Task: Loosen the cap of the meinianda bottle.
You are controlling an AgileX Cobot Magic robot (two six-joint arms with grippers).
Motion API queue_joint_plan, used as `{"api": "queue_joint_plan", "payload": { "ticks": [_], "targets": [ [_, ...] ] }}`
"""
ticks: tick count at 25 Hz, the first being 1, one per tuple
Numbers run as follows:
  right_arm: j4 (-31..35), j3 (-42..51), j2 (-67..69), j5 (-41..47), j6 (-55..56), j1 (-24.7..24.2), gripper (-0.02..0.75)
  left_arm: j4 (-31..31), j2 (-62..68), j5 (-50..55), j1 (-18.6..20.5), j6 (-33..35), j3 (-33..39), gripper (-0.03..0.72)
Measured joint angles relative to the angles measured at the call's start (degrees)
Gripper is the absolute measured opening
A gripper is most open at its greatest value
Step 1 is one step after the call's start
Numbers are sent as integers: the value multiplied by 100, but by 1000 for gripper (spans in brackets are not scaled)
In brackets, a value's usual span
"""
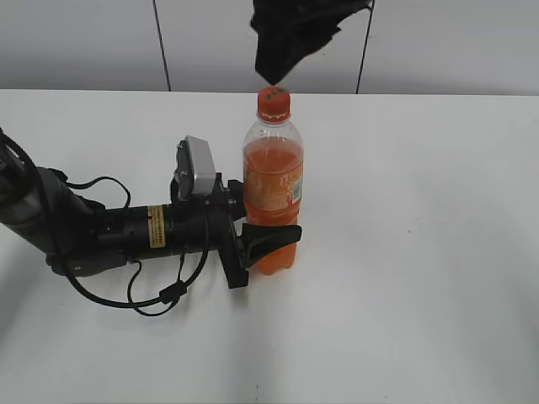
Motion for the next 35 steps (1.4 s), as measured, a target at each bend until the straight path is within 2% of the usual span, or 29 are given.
{"api": "queue_joint_plan", "payload": {
  "ticks": [3,6,12,35],
  "targets": [
    [-79,0,-107,7,1550,0,407,0,0,5,0,5,0,395],
    [77,0,-175,7,2218,0,417,0,0,5,0,5,0,395],
    [174,0,-213,12,2528,0,591,0,0,5,0,5,0,395],
    [21,4,568,12,2407,0,563,0,0,-1,0,5,0,395]
  ]
}}
